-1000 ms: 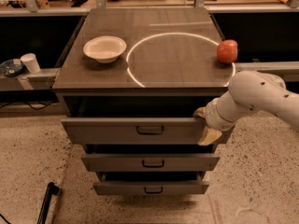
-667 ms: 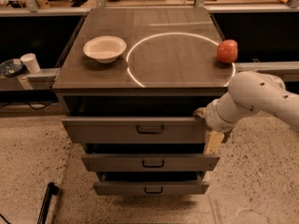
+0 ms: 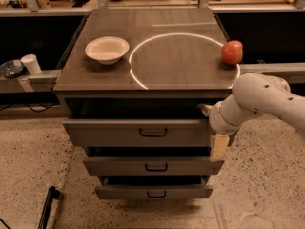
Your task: Open top drawer
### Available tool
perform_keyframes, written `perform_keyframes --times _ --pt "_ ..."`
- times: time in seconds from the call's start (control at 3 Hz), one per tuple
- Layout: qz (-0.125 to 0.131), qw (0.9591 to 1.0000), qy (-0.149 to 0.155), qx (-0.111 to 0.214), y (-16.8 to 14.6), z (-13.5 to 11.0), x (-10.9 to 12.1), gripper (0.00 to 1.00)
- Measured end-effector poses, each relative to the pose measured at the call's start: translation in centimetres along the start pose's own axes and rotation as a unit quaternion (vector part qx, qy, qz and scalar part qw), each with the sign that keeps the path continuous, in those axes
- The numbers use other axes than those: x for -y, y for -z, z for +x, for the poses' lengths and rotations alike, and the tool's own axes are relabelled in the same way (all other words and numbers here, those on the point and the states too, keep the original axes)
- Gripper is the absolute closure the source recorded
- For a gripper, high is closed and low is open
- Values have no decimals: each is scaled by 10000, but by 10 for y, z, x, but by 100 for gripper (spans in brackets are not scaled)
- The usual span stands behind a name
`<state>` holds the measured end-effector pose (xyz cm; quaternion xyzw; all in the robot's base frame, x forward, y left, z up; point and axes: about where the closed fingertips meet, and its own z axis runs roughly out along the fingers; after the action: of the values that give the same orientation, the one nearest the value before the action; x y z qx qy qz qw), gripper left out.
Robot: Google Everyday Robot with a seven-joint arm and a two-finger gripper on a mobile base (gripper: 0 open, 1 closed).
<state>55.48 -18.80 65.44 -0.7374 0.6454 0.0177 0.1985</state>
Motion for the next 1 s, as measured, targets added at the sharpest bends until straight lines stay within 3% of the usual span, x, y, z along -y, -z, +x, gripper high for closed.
perform_keyframes --times 0.33,0.67,1.0 --pt "-324 9990 -17 -304 -1 0 -5 15" --pt "-907 9906 -68 -1018 3 -1 -19 37" --pt "-1360 9752 -90 -1746 19 -10 -29 62"
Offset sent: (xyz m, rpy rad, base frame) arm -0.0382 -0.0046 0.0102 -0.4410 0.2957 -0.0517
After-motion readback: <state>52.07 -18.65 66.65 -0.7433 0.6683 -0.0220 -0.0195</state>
